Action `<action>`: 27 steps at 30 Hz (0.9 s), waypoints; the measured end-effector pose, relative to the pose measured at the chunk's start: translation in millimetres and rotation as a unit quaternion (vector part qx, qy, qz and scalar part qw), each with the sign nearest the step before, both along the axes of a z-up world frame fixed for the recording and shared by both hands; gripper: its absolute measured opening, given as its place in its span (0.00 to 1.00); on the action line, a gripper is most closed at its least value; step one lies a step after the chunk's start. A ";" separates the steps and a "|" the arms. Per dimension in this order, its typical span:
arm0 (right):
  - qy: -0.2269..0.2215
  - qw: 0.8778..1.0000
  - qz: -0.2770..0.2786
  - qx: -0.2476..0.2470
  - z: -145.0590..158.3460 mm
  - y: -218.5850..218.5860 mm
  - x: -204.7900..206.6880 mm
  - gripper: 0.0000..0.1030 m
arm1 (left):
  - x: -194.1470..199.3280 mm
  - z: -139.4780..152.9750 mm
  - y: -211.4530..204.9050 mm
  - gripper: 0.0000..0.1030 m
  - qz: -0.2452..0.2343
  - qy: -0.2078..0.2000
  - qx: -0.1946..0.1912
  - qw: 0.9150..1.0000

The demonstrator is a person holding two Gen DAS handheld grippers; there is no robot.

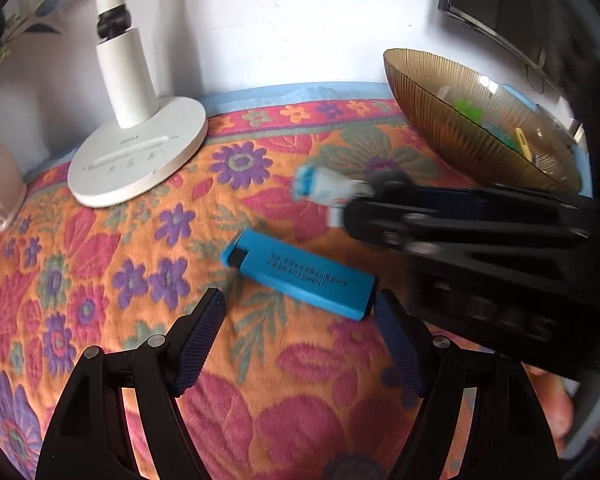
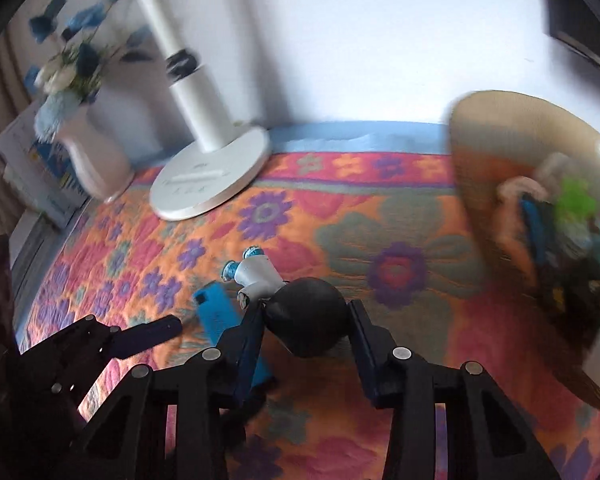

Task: Organize rigid objects
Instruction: 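Grasp the blue lighter with left tool while right tool grasps the black-and-white toy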

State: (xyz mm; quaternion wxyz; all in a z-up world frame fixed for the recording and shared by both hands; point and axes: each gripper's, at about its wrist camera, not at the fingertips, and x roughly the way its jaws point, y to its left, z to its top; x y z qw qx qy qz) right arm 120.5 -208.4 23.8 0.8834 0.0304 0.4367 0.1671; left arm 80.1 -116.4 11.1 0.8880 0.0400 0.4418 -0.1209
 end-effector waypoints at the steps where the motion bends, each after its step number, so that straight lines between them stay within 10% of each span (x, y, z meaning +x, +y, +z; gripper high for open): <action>1: 0.003 1.000 -0.005 0.008 -0.9 -4.7 0.7 0.40 | 3.3 -0.8 -2.0 0.73 0.002 -0.001 0.003 1.000; 13: 0.018 0.994 -0.011 0.105 -13.9 -32.4 -8.0 0.40 | -12.1 3.5 102.2 0.73 0.090 0.018 -0.021 0.996; 22: 0.010 0.997 0.011 0.078 -13.7 -21.6 -16.2 0.62 | 32.2 10.1 63.5 0.72 0.041 0.021 -0.050 0.998; 27: 0.003 0.999 0.019 0.045 -14.4 -11.8 -18.4 0.66 | 40.9 -5.3 48.4 0.46 0.035 -0.003 -0.002 0.999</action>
